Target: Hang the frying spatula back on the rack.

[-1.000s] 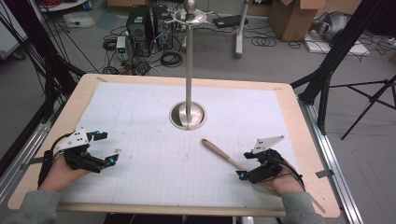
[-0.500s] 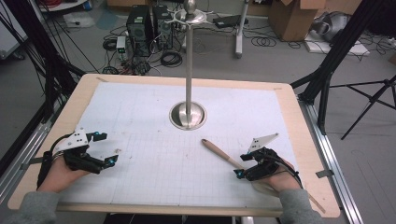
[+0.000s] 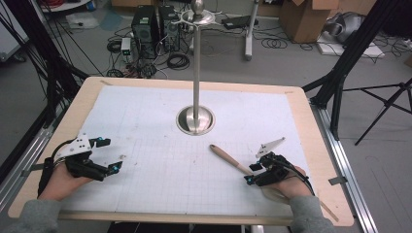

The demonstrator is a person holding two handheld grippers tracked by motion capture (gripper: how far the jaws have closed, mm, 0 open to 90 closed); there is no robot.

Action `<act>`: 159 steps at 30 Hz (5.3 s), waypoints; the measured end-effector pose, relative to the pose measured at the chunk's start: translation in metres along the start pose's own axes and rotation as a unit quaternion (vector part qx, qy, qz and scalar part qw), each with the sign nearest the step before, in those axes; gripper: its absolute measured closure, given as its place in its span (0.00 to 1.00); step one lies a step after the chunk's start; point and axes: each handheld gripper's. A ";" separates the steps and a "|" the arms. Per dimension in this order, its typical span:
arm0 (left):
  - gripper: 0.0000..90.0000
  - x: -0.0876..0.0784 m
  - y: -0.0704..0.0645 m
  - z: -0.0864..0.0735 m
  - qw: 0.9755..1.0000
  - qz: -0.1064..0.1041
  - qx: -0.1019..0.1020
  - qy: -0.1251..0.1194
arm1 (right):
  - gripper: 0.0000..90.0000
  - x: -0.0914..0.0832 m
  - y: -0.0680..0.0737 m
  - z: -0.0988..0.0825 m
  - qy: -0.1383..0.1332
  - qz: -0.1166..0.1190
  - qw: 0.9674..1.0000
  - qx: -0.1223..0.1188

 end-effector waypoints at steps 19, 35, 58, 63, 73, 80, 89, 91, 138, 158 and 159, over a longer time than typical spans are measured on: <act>0.02 0.000 0.000 0.000 1.000 0.000 0.001 0.001 | 0.69 0.002 0.001 -0.001 0.022 -0.014 1.000 -0.002; 0.02 -0.002 0.001 -0.001 1.000 0.003 0.001 0.001 | 0.85 0.002 0.010 -0.002 0.029 -0.054 0.998 0.003; 0.02 -0.001 0.001 0.000 1.000 0.004 0.002 0.000 | 0.87 -0.007 0.006 -0.005 -0.013 -0.039 0.999 0.022; 0.02 -0.003 0.002 0.001 1.000 0.002 -0.003 -0.007 | 0.87 -0.011 0.004 -0.006 -0.020 -0.033 0.999 0.022; 0.02 -0.007 -0.002 0.001 1.000 0.001 -0.002 -0.012 | 0.87 -0.027 -0.002 -0.008 -0.068 -0.022 0.997 0.030; 0.02 -0.016 -0.004 -0.001 1.000 0.008 -0.011 -0.028 | 0.87 -0.037 -0.003 -0.002 -0.101 -0.009 0.995 0.017; 0.02 -0.017 -0.005 -0.004 1.000 0.017 -0.012 -0.021 | 0.87 -0.054 -0.014 0.003 -0.141 0.007 0.990 0.025; 0.02 -0.018 -0.005 -0.004 1.000 0.017 -0.013 -0.021 | 0.87 -0.058 -0.018 0.002 -0.151 0.009 0.988 0.025; 0.02 -0.042 -0.009 -0.019 0.998 0.040 -0.031 -0.025 | 0.87 -0.124 -0.046 0.054 -0.241 0.014 0.970 -0.040; 0.02 -0.044 -0.016 -0.009 0.998 0.025 -0.032 -0.049 | 0.87 -0.150 -0.049 0.078 -0.256 0.002 0.964 -0.064; 0.02 -0.044 -0.015 -0.010 0.998 0.026 -0.030 -0.046 | 0.87 -0.151 -0.049 0.080 -0.258 0.002 0.964 -0.063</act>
Point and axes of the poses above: each handheld gripper's, and its own axes: x roughly forward along the jaws, z roughly out of its top, y roughly to its left, and after that the axes turned 9 degrees about y, right-handed
